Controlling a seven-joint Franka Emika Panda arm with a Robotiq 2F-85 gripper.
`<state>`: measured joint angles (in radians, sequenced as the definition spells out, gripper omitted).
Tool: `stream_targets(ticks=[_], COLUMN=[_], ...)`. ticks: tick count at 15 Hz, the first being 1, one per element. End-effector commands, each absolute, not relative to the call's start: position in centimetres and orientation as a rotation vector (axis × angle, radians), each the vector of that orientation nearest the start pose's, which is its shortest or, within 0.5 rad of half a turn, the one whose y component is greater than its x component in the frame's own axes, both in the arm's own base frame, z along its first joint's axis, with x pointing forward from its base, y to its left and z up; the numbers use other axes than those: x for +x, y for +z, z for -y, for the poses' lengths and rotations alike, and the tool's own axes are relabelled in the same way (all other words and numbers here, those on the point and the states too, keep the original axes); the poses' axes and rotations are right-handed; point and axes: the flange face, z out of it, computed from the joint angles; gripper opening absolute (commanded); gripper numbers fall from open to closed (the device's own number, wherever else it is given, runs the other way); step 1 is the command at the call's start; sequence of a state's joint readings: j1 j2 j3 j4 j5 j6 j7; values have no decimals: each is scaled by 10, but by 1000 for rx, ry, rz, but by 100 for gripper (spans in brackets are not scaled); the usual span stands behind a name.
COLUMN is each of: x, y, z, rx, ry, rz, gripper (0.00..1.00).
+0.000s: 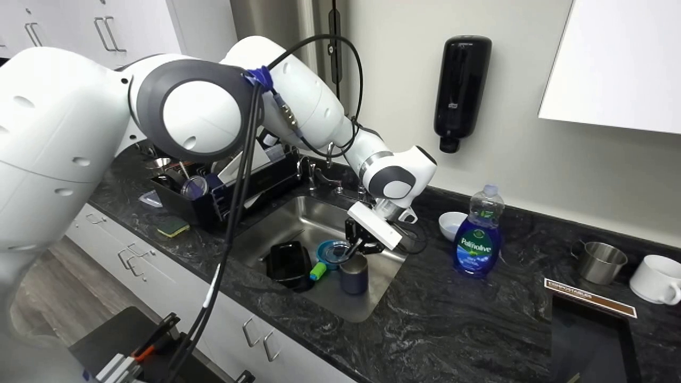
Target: Put the thermos cup lid on the thermos cup in the sink
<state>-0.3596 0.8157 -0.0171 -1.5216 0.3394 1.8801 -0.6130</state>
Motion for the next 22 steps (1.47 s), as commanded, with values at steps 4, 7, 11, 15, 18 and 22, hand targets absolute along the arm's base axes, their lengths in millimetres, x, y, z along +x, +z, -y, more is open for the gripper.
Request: stream_targets(ticks=[4, 7, 11, 15, 18, 22], x=[621, 621, 621, 623, 627, 634], y=[151, 150, 150, 151, 150, 141], z=[219, 219, 219, 221, 222, 225], rx=[-2660, -2660, -2660, -2668, -2670, -2680], ry=[358, 359, 359, 351, 330, 322], rz=[64, 65, 65, 53, 39, 0], gripper=[8, 8, 8, 2, 2, 2])
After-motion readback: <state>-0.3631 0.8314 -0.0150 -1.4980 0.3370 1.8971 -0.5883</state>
